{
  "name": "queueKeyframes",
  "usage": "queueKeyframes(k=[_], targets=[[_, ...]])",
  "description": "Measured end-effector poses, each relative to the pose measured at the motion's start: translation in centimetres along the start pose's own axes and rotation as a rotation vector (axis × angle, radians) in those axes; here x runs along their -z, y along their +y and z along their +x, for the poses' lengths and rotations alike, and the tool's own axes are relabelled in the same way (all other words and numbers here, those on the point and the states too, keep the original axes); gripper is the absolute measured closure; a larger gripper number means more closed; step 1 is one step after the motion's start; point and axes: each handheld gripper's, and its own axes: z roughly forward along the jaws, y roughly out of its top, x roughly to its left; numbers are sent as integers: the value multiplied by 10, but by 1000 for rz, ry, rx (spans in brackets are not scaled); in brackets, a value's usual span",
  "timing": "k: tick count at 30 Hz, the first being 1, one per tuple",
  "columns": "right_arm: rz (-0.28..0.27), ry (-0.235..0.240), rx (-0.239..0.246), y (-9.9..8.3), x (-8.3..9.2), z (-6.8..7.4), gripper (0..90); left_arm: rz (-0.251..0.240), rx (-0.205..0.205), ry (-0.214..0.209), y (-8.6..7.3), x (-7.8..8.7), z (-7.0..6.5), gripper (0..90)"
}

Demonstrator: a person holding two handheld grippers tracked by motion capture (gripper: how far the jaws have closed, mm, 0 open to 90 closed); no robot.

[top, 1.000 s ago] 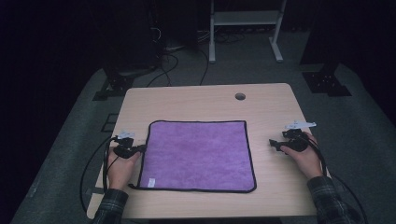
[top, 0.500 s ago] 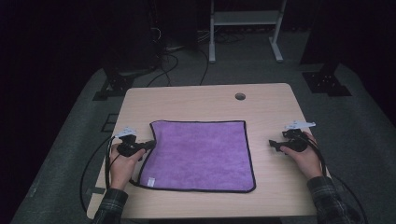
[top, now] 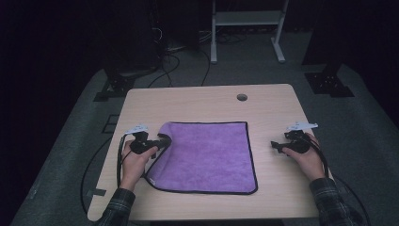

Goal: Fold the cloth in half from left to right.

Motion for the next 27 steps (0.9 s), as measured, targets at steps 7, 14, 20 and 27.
queueKeyframes(k=[7,14,20,27], targets=[[0,0,0,0,0,0,209,18,-43,-24,7,-16,-6,886],[2,0,-2,0,0,1,204,56,-85,-65,11,-37,-13,886],[2,2,-2,0,0,0,202,85,-119,-100,13,-54,-22,886],[4,0,-1,0,-1,1,193,103,-156,-134,19,-71,-36,887]])
